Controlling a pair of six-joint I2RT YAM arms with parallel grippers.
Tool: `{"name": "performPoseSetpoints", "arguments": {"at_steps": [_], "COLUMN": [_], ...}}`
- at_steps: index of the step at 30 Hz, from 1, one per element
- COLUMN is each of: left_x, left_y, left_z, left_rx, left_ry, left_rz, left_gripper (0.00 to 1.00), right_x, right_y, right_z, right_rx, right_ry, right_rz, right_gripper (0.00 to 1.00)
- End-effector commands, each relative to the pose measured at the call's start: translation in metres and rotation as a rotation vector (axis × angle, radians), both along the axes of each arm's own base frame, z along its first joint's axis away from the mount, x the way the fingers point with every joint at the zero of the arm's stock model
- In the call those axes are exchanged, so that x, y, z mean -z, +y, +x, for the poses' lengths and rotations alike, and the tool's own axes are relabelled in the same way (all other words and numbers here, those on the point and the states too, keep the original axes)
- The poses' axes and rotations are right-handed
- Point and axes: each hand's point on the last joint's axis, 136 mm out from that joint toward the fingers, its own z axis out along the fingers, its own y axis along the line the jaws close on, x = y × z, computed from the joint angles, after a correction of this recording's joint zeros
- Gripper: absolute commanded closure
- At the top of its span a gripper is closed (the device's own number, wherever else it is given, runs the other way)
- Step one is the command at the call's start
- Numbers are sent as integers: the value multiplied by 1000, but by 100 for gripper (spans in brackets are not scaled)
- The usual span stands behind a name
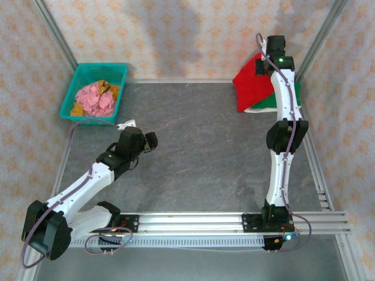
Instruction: Fold and stack the t-shirts
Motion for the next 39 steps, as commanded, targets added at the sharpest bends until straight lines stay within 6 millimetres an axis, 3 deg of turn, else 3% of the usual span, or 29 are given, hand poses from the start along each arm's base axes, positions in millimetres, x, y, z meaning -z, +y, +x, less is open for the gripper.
{"name": "performPoseSetpoints", "arguments": {"at_steps": [1,4,11,20,33,34,36,37,38,39], "left_x": [11,14,14,15,14,12,10,9,10,9], "left_y": [6,6,7,6,12,13,15,16,17,18], "left_z": [-8,-9,-8,-5,-6,-6,-7,-7,-7,-7], "left_rx": [-15,-14,-17,-16,-35,-37,-40,-41,-43,-44], "left_ry": [36,45,51,66,59,54,46,42,43,42], "left_rz": [40,45,53,67,93,96,104,108,112,116], "left_gripper": [19,19,19,19,19,19,19,19,19,19], "right_x": [-34,-39,-28,24,44,41,41,38,36,35], "right_y": [-13,-28,-65,-108,-158,-159,-161,-167,-170,-172], "right_z": [11,14,23,39,42,42,43,43,42,41], "right_rx": [-23,-16,31,127,280,284,291,319,347,357], "right_ry": [-112,-138,-153,-107,-125,-132,-138,-150,-160,-161], "right_rz": [-35,-50,-15,-45,-95,-103,-118,-130,-134,-140], "right_gripper": [100,100,100,100,100,98,67,43,25,16]}}
